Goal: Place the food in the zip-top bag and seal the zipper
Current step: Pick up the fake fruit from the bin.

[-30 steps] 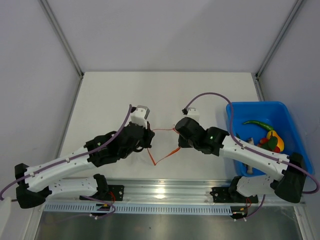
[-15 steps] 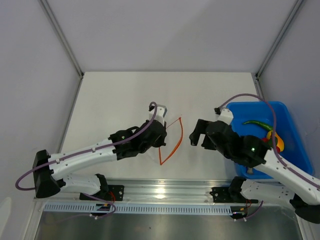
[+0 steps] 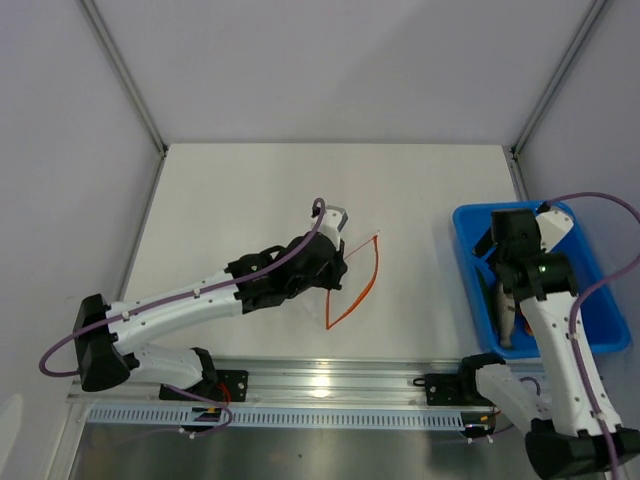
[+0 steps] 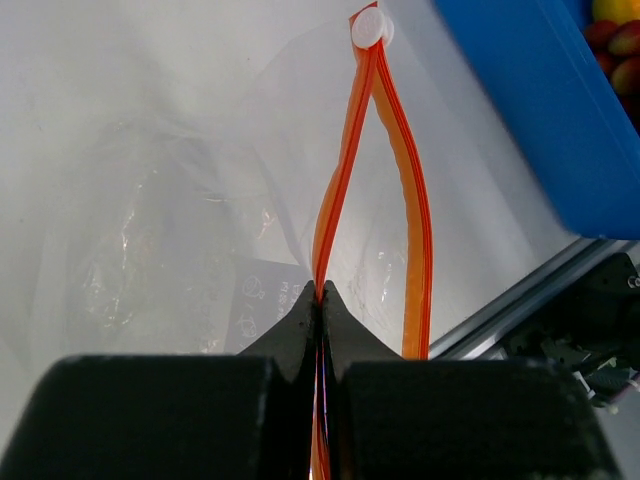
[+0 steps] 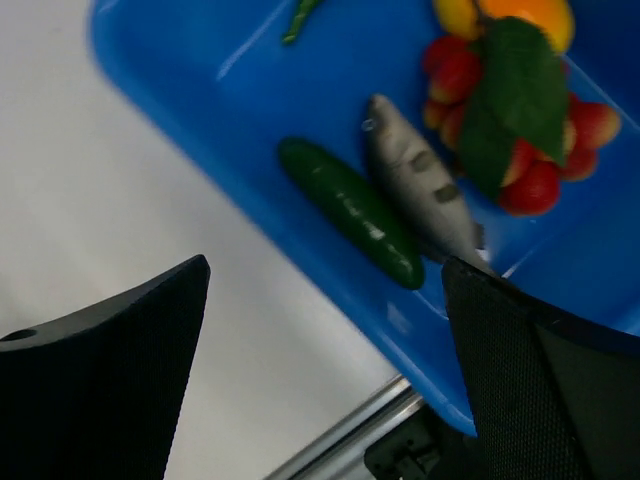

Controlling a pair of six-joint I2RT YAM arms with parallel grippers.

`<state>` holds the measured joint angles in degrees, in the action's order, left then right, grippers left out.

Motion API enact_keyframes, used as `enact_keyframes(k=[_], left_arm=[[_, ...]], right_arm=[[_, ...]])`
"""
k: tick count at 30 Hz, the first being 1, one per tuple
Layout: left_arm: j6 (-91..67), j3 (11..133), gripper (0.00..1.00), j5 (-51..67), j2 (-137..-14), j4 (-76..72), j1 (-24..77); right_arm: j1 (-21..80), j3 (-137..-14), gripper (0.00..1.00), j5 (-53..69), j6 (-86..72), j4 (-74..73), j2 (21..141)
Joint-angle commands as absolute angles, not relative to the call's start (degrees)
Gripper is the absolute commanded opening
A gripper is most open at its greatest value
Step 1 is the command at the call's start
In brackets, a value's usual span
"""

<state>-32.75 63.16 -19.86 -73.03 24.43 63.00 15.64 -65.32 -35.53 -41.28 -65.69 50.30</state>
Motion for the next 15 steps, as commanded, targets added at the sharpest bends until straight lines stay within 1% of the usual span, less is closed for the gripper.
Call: enact_keyframes(k=[1,5,9,15], left_arm=[[-31.29,65.21,0.01,-16.09,-72.86,21.45,62.32],[-31.38,65.30,0.01,-12.58,-72.95,21.36,61.44],[-31.03,65.65,0.00,-9.41,-73.47,21.88,60.82],[-31.55,65.57,0.01,-6.07,-74.00,22.06,59.59]], right_arm=[[-0.02,-64.17,0.99,-28.93,-28.76,-60.57,53.87],[-10.08,-63.72,1.00,-28.65,-25.14,-56.61,59.05],[-12.65,-64.86,0.99,-30.76,-24.87,-53.97,63.97],[-15.02,-64.51,1.00,-34.19,-25.05,-50.81,68.02]])
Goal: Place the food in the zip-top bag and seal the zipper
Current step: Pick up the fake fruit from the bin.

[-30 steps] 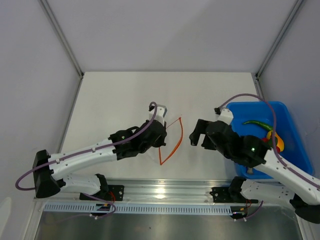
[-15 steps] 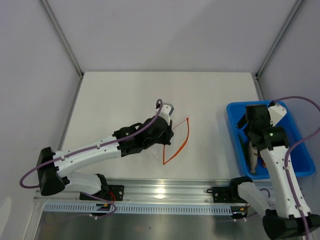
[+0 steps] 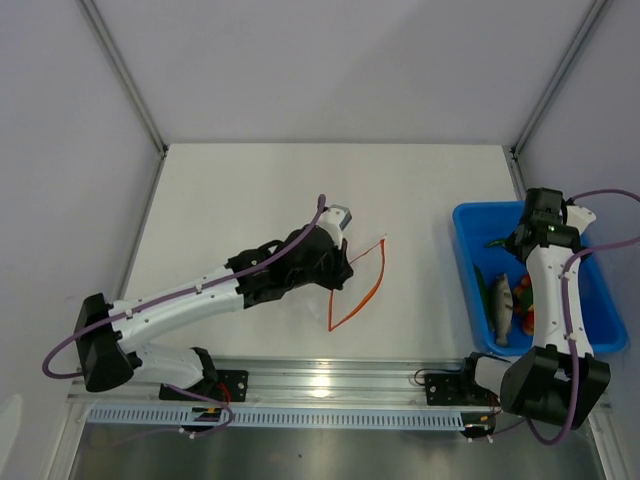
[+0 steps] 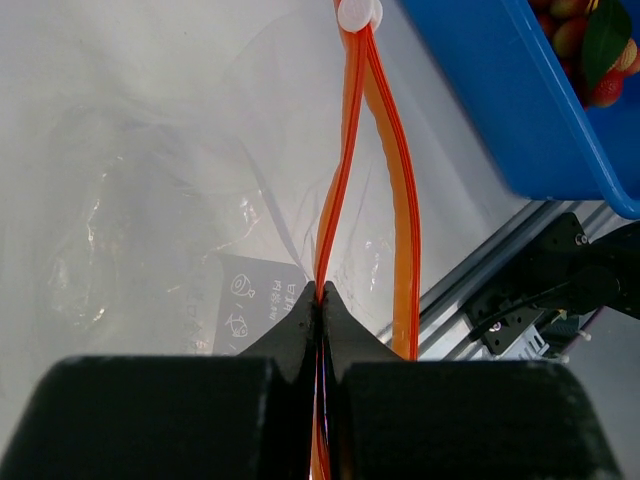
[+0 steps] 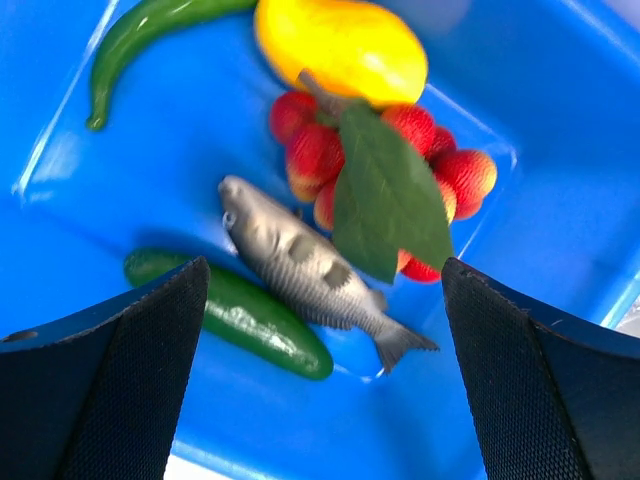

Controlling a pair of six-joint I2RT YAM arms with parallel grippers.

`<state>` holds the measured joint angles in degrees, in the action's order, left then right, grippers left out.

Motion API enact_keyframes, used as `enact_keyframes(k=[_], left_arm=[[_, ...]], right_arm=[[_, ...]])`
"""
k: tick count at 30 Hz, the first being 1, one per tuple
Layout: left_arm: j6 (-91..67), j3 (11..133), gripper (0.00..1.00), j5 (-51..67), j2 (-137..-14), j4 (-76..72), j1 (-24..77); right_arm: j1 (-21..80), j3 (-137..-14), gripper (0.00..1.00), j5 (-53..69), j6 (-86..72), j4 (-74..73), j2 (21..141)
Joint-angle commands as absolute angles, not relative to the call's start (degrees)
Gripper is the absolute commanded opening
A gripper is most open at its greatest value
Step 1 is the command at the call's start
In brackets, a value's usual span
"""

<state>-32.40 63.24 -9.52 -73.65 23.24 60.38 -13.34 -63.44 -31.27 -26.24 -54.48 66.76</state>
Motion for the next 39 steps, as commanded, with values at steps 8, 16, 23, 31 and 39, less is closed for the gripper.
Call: enact_keyframes(k=[8,16,23,31,39], left_arm=[[-32.17,65.39,0.00,-1.06,-75.23,20.39,58.54],[-30.67,65.74,0.01,2.89,-74.45,18.63,56.34],[-30.67,65.57,0.00,6.24,-74.62,17.76,54.93],[-30.76,65.92,0.01,8.17,-76.02,16.96,53.96],[-31.11,65.74,0.01,9.32,-76.64,16.70,53.44]], right_arm=[[-17.40,-63.11,0.99,-37.79,-26.63,-46.06,74.08],[-17.93,-61.96,0.96,-39.81,-26.98,-41.66,79.89],[-18.19,-59.15,0.92,-41.05,-25.58,-36.13,83.75],[-18.46,-56.87,0.78,-42.45,-25.05,-32.17,87.01],[-19.95,-55.20,0.68,-42.36,-23.73,-29.97,88.42]])
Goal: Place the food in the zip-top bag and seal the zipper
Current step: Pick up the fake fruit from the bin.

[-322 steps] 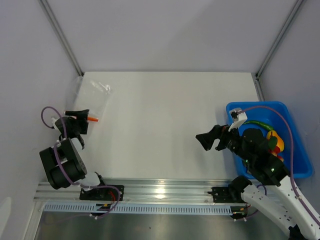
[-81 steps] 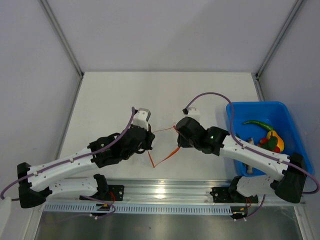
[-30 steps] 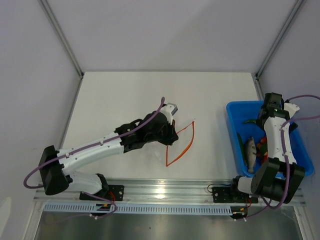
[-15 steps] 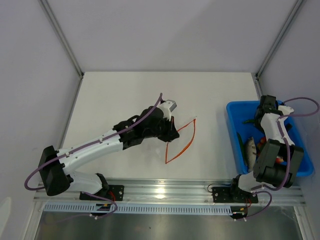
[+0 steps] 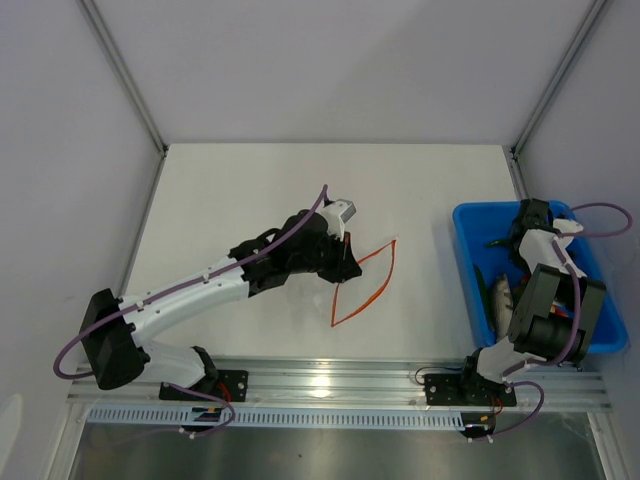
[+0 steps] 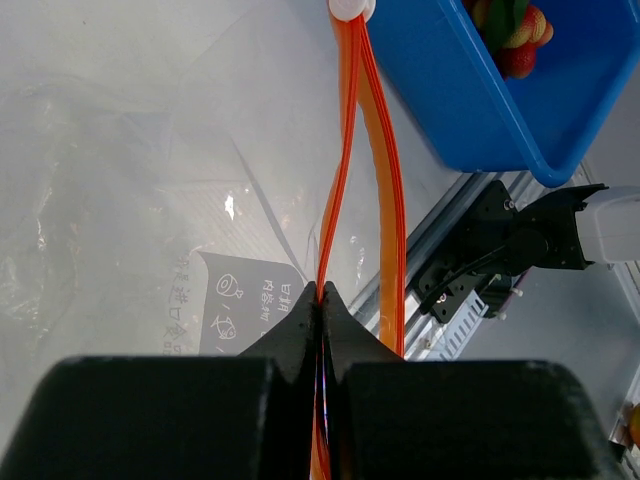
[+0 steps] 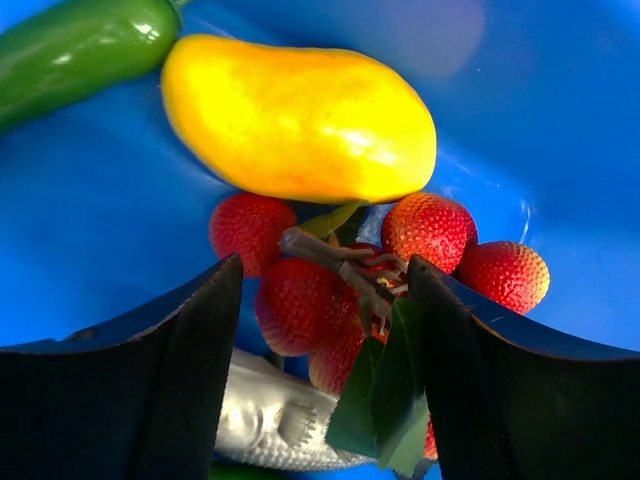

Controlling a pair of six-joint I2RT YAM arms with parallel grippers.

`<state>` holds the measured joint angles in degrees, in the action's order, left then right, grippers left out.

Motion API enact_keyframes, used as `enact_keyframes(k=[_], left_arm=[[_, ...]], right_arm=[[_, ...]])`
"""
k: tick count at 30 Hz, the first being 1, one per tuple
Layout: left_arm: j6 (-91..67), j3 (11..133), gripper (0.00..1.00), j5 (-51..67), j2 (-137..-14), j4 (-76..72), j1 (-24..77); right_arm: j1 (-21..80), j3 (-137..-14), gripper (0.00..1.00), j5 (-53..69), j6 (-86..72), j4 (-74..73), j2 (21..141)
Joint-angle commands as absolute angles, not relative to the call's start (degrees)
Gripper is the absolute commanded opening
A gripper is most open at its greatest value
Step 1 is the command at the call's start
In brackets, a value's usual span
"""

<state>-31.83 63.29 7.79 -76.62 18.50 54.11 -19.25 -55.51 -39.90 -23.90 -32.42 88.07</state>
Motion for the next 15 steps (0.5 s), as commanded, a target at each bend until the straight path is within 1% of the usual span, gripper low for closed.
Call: enact_keyframes(k=[1,3,4,6,7,9,10,12,14,15], left_arm=[[-31.11,65.92,0.01,9.49,-76.73,16.61,53.44],[-31.11,66.09,0.01,9.84,-76.73,16.61,53.35],[-31.03,66.18,0.01,10.02,-76.73,16.70,53.44],[-31.11,66.44,0.01,10.11,-76.82,16.96,53.35],[-31.03,66.62,0.00,10.11,-76.73,17.05,53.26],[-31.11,66.53,0.01,10.20,-76.73,17.14,53.17],[-31.03,66.53,0.01,10.28,-76.82,17.14,53.17],[-31.20,66.62,0.01,10.55,-76.82,17.14,53.09],[-31.29,66.62,0.01,10.98,-76.99,17.14,53.09],[-31.38,66.62,0.00,11.16,-77.08,17.23,52.91]], right_arm=[[-20.21,-55.11,0.67,-42.28,-23.73,-29.88,88.42],[-20.39,-55.11,0.65,-42.10,-23.38,-29.62,88.42],[-20.48,-55.19,0.60,-42.01,-23.20,-29.53,88.50],[-20.57,-55.28,0.52,-41.92,-23.12,-29.27,88.77],[-20.57,-55.28,0.42,-41.75,-23.03,-29.09,89.03],[-20.57,-55.46,0.31,-41.31,-22.76,-29.00,89.21],[-20.57,-55.55,0.21,-40.70,-22.68,-29.09,89.21],[-20.57,-55.46,0.18,-40.00,-22.94,-29.27,88.60],[-19.96,-55.46,0.10,-38.68,-22.68,-29.36,87.98],[-19.60,-55.55,0.04,-38.58,-22.50,-29.53,87.02]])
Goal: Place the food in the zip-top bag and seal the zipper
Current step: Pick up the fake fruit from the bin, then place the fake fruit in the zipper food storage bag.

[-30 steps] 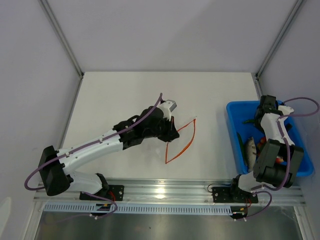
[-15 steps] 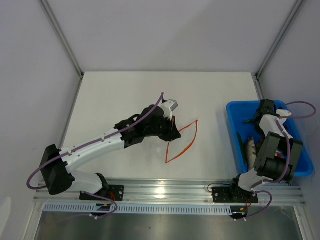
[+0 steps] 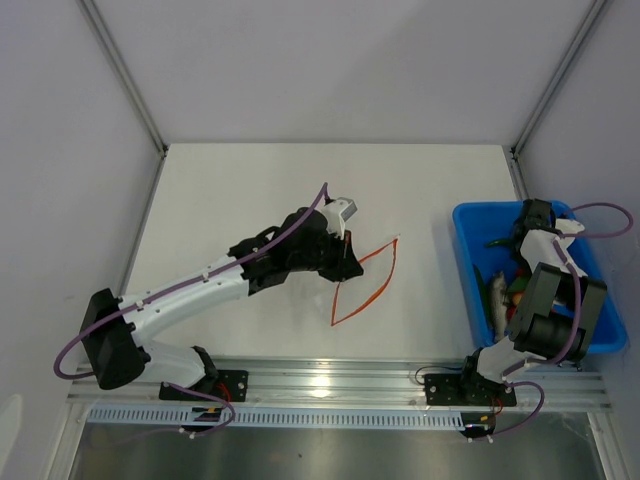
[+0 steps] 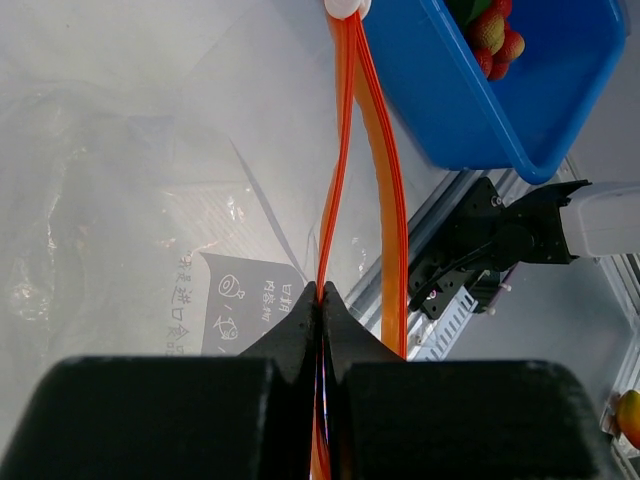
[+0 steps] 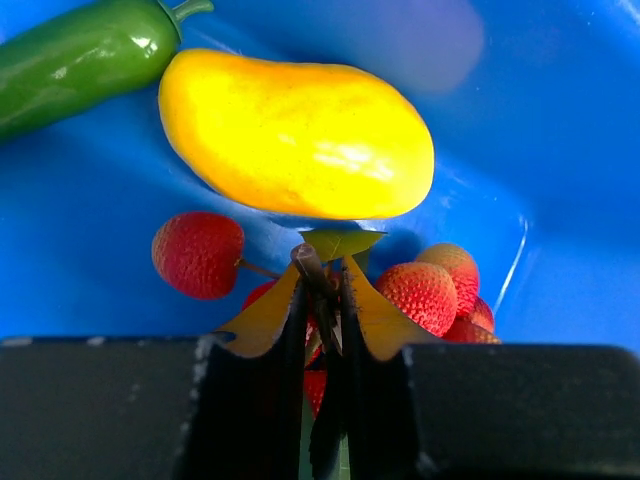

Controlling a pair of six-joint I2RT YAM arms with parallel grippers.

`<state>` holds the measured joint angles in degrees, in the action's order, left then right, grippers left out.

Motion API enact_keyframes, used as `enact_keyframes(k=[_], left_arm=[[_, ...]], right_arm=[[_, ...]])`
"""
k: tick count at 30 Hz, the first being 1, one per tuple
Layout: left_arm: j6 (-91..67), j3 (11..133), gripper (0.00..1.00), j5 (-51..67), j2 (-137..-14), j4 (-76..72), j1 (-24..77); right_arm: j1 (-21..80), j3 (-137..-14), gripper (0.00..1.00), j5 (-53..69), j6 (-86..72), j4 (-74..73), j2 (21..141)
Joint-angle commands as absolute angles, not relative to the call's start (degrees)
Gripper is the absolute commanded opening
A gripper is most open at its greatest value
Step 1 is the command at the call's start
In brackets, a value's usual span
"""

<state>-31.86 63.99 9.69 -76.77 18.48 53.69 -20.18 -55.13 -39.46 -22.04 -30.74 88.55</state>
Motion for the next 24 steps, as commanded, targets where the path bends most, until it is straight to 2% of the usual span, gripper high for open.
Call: enact_keyframes(k=[1,8,14,18,24], left_arm=[[-31.55,67.23,0.00,11.51,-77.34,17.31,52.91],[-31.64,69.78,0.01,12.65,-78.66,20.21,52.21],[-31.38,73.03,0.01,15.38,-80.15,23.02,51.07],[-31.46,74.88,0.01,17.57,-81.12,24.34,50.45],[-31.90,75.76,0.01,18.90,-81.30,24.00,50.19]], right_arm=[[-18.99,-55.81,0.00,-39.28,-22.59,-30.49,86.40],[-11.61,-60.80,0.00,-42.27,-21.10,-36.81,79.20],[-5.37,-68.02,0.00,-39.91,-18.81,-42.09,69.90],[-2.20,-73.73,0.00,-29.12,-18.72,-45.35,64.08],[3.42,-76.28,0.00,-5.65,-20.38,-43.16,55.30]])
